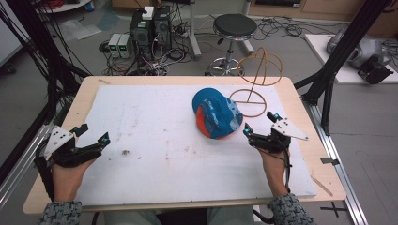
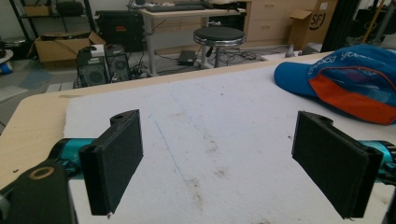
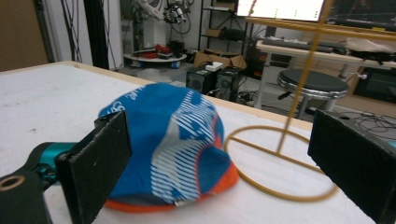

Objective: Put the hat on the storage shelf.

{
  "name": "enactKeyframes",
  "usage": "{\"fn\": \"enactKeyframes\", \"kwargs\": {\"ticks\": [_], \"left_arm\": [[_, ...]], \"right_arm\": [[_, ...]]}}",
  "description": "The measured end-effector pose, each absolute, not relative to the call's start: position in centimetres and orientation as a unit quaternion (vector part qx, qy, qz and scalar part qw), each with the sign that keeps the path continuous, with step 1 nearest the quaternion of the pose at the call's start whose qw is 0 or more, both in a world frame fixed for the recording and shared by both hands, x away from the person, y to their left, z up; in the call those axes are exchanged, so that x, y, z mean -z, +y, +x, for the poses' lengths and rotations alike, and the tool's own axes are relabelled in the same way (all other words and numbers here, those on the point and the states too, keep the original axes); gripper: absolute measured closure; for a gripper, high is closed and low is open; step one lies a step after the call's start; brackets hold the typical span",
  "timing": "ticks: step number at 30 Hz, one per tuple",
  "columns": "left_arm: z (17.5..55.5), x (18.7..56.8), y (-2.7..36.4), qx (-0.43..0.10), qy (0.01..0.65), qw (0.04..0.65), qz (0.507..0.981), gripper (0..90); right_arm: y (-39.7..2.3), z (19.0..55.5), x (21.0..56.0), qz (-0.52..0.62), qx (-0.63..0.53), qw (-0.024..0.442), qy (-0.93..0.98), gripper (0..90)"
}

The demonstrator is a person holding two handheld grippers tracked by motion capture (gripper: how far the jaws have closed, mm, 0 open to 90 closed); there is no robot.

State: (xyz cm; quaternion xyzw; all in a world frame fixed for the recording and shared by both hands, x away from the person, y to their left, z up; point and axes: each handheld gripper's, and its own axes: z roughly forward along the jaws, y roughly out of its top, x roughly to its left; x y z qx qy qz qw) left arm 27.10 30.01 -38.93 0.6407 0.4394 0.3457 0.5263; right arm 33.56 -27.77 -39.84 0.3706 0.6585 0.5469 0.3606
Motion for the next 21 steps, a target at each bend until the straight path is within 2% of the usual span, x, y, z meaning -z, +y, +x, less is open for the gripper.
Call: {"fn": "enactKeyframes", "kwargs": {"ticks": [13, 14, 15, 16, 21], "left_arm": [[27.2, 39.0, 29.8, -0.342, 0.437, 0.529, 0.642, 16.7], [27.2, 39.1, 29.8, -0.34, 0.439, 0.529, 0.642, 16.7], [27.2, 39.1, 29.8, -0.34, 0.439, 0.529, 0.642, 16.7], [27.3, 39.2, 29.8, -0.338, 0.438, 0.528, 0.644, 16.7], [27.3, 39.2, 29.8, -0.336, 0.439, 0.53, 0.643, 16.6]], "right_arm": [[-22.7, 36.4, 39.9, 0.346, -0.551, 0.334, 0.682, 6.3], [-22.3, 36.8, 39.9, 0.346, -0.549, 0.33, 0.686, 13.9], [-22.3, 36.8, 39.9, 0.346, -0.549, 0.33, 0.686, 13.9], [-22.1, 37.0, 40.0, 0.339, -0.547, 0.327, 0.692, 18.1], [-20.4, 38.2, 40.6, 0.325, -0.518, 0.329, 0.719, 19.6]]}}
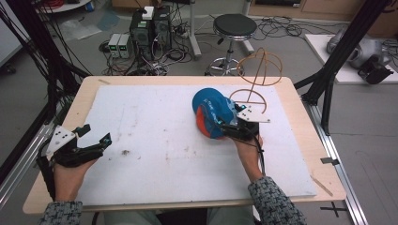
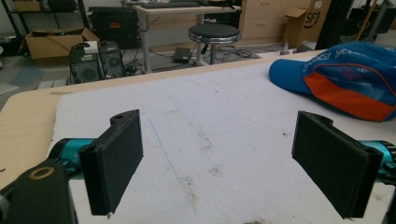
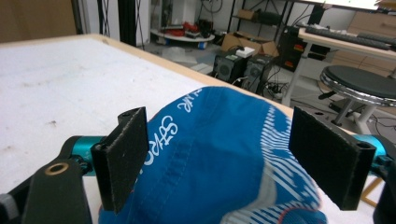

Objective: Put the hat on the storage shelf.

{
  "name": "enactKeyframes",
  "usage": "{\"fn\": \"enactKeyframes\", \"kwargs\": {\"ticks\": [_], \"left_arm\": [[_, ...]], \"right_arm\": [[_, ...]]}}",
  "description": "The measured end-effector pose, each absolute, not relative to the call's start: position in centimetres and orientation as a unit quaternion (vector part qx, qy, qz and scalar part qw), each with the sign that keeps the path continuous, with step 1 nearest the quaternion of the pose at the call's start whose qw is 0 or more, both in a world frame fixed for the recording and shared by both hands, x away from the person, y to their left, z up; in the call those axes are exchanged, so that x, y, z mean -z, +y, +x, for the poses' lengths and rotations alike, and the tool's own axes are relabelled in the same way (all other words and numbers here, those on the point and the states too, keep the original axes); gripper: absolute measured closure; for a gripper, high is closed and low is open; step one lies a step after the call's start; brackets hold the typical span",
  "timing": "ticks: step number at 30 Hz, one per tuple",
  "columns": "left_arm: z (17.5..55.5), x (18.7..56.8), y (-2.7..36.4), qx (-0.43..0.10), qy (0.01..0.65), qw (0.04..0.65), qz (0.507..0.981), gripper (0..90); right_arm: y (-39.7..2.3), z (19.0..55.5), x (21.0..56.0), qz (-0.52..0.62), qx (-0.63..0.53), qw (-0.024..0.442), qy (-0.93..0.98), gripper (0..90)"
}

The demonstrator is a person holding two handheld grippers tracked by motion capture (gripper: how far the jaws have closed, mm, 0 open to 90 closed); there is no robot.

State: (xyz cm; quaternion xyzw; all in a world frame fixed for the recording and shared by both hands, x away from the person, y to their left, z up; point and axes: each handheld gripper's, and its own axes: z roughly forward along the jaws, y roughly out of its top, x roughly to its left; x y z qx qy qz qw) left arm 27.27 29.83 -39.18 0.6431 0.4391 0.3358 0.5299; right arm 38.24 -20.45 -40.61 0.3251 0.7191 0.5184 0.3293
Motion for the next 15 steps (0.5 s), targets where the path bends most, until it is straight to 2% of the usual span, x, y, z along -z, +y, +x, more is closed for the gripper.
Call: {"fn": "enactKeyframes", "kwargs": {"ticks": [7, 15], "left_arm": [[27.27, 39.19, 30.03, -0.336, 0.44, 0.531, 0.642, 16.7], [27.29, 39.17, 29.94, -0.334, 0.438, 0.531, 0.644, 16.7]], "right_arm": [[-19.85, 39.12, 41.38, 0.33, -0.494, 0.325, 0.736, 23.3], [-19.76, 39.37, 41.68, 0.328, -0.472, 0.333, 0.748, 43.4]]}}
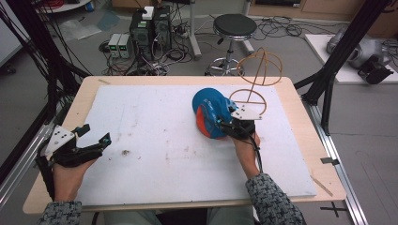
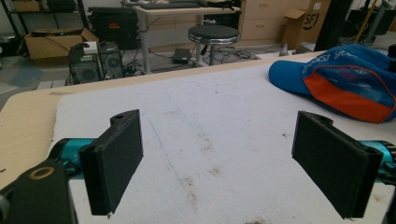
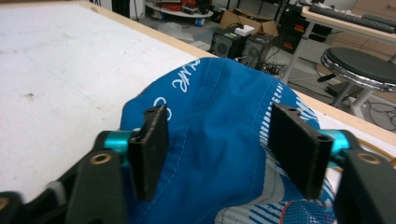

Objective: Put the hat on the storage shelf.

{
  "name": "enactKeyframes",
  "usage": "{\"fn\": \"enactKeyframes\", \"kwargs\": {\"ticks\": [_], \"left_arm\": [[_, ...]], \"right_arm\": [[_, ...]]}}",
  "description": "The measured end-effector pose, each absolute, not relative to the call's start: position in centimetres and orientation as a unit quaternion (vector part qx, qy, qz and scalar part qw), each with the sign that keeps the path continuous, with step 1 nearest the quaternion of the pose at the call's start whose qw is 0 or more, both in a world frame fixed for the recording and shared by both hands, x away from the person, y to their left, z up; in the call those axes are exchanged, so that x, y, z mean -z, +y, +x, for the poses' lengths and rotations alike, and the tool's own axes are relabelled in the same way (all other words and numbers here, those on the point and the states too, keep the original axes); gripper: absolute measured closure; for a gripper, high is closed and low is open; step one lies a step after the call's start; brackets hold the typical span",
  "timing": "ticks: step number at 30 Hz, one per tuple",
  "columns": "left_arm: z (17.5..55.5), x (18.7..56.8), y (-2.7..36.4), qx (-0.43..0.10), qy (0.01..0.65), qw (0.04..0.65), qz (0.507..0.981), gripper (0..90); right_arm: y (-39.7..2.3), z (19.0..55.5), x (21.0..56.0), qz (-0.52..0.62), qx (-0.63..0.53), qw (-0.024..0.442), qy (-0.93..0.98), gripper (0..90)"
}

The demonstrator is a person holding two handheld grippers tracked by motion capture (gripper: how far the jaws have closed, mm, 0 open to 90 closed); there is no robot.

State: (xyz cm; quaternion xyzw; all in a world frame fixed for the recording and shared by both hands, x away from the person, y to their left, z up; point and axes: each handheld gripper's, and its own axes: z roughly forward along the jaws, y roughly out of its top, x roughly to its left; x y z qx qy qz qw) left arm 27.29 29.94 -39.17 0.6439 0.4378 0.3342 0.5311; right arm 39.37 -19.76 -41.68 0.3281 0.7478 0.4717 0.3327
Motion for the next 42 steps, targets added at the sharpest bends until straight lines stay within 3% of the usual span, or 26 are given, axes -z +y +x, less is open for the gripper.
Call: {"fn": "enactKeyframes", "kwargs": {"ticks": [14, 23, 29, 42], "left_arm": [[27.3, 39.2, 29.9, -0.333, 0.438, 0.531, 0.645, 16.7], [27.3, 39.1, 30.0, -0.333, 0.438, 0.532, 0.643, 16.8], [27.3, 39.1, 30.0, -0.333, 0.438, 0.532, 0.644, 16.8], [27.2, 39.1, 30.3, -0.338, 0.44, 0.532, 0.64, 17.4]], "right_arm": [[-19.7, 39.7, 42.1, 0.33, -0.448, 0.329, 0.763, 64.2], [-19.7, 39.8, 42.2, 0.327, -0.44, 0.319, 0.773, 87.5], [-19.9, 40.0, 41.6, 0.331, -0.456, 0.297, 0.771, 89.3], [-19.9, 41.3, 37.2, 0.311, -0.494, 0.309, 0.751, 89.6]]}}
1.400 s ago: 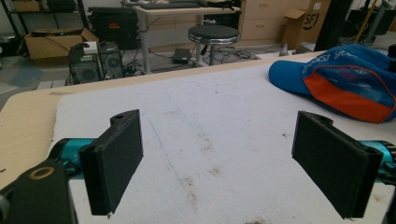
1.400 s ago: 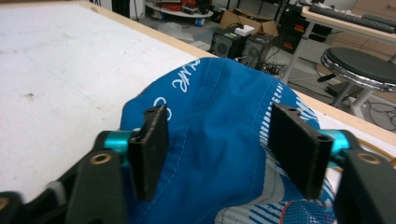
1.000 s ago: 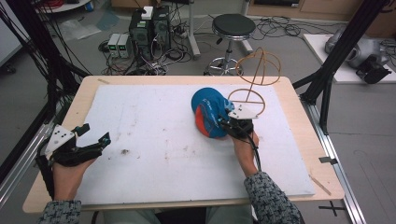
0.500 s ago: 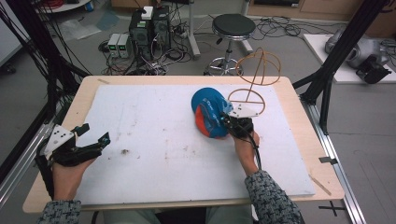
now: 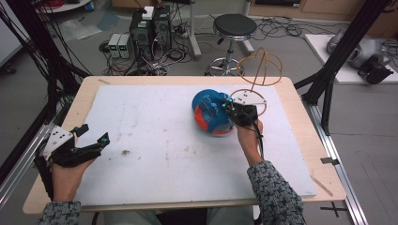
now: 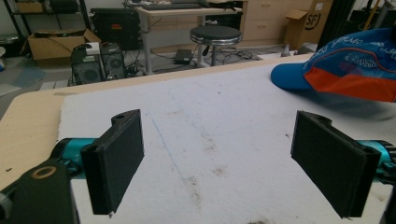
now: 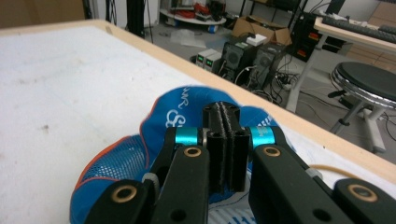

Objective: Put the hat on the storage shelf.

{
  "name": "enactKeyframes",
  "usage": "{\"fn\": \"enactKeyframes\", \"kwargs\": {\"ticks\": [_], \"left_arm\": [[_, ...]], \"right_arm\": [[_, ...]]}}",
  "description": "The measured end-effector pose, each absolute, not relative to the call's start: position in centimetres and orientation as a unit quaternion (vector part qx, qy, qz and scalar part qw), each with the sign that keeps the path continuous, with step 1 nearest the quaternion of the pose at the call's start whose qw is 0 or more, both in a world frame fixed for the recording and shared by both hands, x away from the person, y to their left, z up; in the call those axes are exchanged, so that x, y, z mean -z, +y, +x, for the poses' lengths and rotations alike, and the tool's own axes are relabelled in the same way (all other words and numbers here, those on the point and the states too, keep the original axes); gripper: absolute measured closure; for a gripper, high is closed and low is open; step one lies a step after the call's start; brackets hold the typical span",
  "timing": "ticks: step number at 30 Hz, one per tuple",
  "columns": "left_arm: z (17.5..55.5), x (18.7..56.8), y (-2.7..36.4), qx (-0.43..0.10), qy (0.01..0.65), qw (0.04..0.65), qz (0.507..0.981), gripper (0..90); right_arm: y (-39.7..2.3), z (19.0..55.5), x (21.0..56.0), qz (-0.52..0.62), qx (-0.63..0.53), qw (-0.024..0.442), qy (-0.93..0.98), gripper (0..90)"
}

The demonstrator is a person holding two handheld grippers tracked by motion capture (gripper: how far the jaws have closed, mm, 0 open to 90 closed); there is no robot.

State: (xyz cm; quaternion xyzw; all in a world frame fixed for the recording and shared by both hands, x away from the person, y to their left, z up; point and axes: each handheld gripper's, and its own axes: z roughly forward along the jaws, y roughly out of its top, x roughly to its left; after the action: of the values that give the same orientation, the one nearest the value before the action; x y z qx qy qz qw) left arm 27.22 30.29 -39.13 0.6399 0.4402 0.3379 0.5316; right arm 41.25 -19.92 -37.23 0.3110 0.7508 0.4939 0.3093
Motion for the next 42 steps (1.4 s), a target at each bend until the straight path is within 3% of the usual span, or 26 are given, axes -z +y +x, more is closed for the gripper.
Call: {"fn": "enactKeyframes", "kwargs": {"ticks": [13, 42], "left_arm": [[27.2, 39.1, 30.4, -0.338, 0.441, 0.53, 0.641, 17.5], [27.2, 39.3, 30.9, -0.336, 0.448, 0.528, 0.638, 17.5]], "right_arm": [[-19.6, 42.2, 33.8, 0.26, -0.52, 0.323, 0.747, 89.6], [-17.1, 43.9, 23.7, 0.175, -0.591, 0.293, 0.731, 89.7]]}}
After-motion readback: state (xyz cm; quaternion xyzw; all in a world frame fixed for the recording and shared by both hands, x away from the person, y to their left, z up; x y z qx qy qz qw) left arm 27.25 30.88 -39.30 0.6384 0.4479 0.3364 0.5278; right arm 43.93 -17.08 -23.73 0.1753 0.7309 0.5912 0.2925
